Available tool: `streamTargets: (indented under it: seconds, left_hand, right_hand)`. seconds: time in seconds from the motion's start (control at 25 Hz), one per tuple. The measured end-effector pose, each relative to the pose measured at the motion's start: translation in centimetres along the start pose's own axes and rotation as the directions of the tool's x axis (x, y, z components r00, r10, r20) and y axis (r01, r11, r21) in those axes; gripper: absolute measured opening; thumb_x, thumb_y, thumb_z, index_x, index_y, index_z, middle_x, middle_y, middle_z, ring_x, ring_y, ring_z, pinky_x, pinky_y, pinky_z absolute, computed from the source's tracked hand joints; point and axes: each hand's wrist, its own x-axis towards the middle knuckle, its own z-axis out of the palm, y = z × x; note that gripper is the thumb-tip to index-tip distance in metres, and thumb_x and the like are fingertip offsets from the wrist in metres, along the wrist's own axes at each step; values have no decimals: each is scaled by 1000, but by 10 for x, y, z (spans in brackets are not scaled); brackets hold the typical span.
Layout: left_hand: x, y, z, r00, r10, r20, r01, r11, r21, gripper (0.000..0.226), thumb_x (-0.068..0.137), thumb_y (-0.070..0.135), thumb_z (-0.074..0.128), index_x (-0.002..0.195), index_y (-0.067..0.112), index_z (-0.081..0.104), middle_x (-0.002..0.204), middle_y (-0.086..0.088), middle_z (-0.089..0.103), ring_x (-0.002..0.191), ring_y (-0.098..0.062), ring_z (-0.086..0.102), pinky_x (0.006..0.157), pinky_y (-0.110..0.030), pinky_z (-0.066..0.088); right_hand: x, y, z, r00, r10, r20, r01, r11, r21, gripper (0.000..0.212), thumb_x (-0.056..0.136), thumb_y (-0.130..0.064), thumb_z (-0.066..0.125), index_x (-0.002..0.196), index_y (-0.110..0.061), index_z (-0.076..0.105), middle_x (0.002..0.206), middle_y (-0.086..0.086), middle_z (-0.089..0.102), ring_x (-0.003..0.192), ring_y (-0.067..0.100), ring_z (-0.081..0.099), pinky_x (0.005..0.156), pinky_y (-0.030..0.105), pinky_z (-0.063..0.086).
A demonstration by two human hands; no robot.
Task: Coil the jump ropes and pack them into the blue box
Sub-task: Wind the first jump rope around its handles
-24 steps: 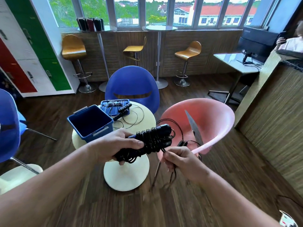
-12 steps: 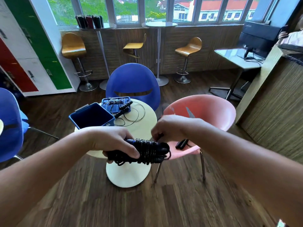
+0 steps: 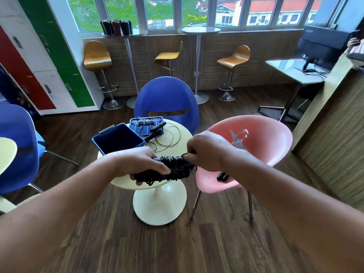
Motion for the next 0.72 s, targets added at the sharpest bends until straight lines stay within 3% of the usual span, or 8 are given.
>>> streamTargets:
  seconds: [0.12,0.2,0.28,0.36,0.44,0.72]
  left_hand:
    - [2,-10,4,994,86,-68,-95,986,-139,39,85,44,77,92,6,75,73,-11,73,49,-21,57,42,-23,35]
    - [4,-15,9,987,118,-109,-141,962,-232,49,77,52,78,91,5,74,73,-13,72,48,-22,55,42,-23,35]
    - [4,-17,15,984,134,-120,-167,928,-333,61,65,60,83,89,5,73,70,-10,69,44,-19,53,38,-22,37]
    - [4,-17,23,984,139,-114,-175,888,-425,76,52,64,89,92,1,72,67,-9,66,43,-17,53,35,-21,39]
    - [6,-18,31,984,140,-108,-175,849,-498,72,56,56,87,96,-1,71,66,-10,64,44,-16,54,34,-21,41]
    - [2,-13,50,972,205,-114,-232,781,-580,27,81,36,72,79,10,77,63,-6,64,45,-15,54,35,-21,42]
  right_hand:
    - [-18,-1,22,990,141,-15,-122,902,415,32,99,-30,54,74,-11,62,76,12,70,65,28,65,63,35,52]
    - [-31,-6,44,977,211,20,-162,686,709,33,102,-24,51,70,-17,56,55,3,63,45,22,60,52,33,54]
    - [-42,-11,64,969,243,43,-149,440,886,35,104,-16,50,70,-22,56,53,4,56,44,21,53,45,31,51]
    - [-53,-13,78,972,219,88,-133,200,971,34,107,-14,46,77,-19,61,58,8,54,46,20,50,43,30,52]
    - [-63,-15,88,981,170,89,-98,42,994,30,109,-15,42,88,-13,64,59,7,55,49,20,51,45,29,53]
    - [-82,-32,94,988,146,52,-44,-60,997,27,108,-18,44,93,-10,65,61,7,57,52,21,50,49,26,48]
